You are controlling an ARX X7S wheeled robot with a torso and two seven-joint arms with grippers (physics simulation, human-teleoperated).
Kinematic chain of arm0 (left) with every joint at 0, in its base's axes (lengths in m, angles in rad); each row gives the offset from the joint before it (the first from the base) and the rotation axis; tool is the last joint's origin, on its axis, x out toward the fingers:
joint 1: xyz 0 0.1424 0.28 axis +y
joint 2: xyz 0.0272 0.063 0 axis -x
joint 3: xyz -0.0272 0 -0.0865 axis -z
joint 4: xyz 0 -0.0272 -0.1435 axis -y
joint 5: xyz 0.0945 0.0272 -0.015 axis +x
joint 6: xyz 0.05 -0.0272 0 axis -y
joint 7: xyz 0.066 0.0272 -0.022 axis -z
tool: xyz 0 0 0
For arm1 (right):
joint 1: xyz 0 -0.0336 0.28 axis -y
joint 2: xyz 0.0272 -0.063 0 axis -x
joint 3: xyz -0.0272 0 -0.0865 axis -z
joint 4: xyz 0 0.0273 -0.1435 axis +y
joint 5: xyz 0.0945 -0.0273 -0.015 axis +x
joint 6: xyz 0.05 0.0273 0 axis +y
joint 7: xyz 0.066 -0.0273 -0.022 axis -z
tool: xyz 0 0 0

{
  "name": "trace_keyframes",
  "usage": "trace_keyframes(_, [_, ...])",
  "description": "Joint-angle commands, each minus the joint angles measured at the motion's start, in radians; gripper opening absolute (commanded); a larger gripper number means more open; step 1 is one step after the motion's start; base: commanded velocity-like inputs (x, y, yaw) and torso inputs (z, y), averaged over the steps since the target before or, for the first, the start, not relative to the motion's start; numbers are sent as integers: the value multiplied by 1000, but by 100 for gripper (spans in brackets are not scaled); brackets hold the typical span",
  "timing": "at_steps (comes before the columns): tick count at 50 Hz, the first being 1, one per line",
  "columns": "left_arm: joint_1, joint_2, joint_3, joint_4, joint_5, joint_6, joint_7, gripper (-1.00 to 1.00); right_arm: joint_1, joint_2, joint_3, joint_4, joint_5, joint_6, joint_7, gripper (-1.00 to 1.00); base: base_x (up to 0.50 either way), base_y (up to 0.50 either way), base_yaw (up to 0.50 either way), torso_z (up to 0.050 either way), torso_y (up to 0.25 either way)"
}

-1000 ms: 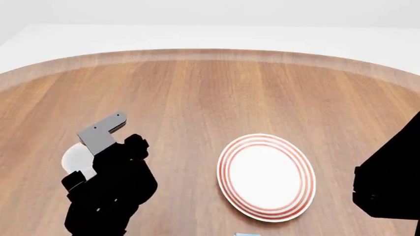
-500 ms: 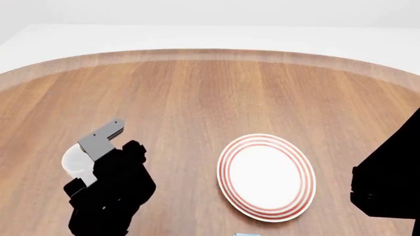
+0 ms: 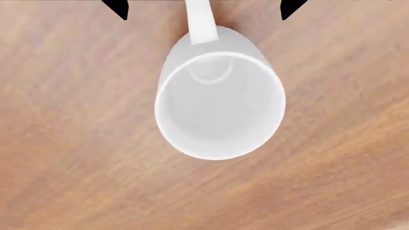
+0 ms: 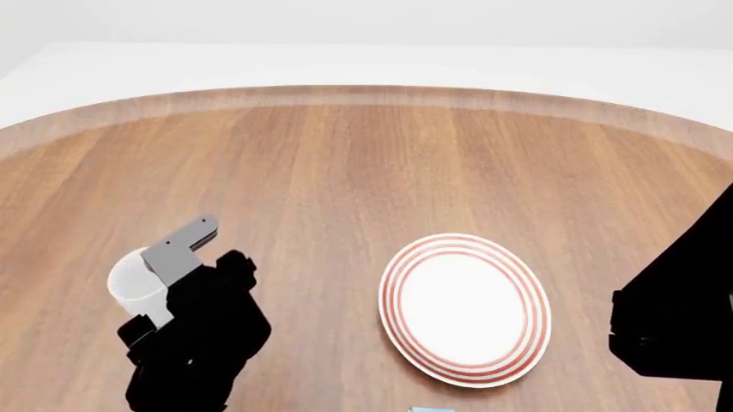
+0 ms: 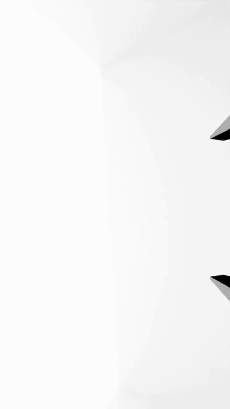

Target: Pick up the white mug and put it on the plate, and put the chocolate pudding to the right of the plate.

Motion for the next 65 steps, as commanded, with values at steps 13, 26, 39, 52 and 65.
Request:
trace_keyframes(13, [-8,12,-3,-83,12,51,74,100,3,-9,19,-1,-18,4,-13,100,0,0,0,0,0])
trace_keyframes(26, [-21,7,6,-145,11,69,105,-100,1,-7,12,4,-25,-1,-11,100,0,0,0,0,0])
trace_keyframes(39, [-25,-5,21,-166,17,78,115,-100,1,-3,9,7,-26,-1,-6,100,0,0,0,0,0])
trace_keyframes(52, [-15,-16,21,-147,21,85,88,-100,0,3,7,-2,-23,7,1,100,0,0,0,0,0])
trace_keyframes(65, [-122,-215,286,306,48,-113,312,-100,-1,7,6,-3,-25,6,6,100,0,0,0,0,0])
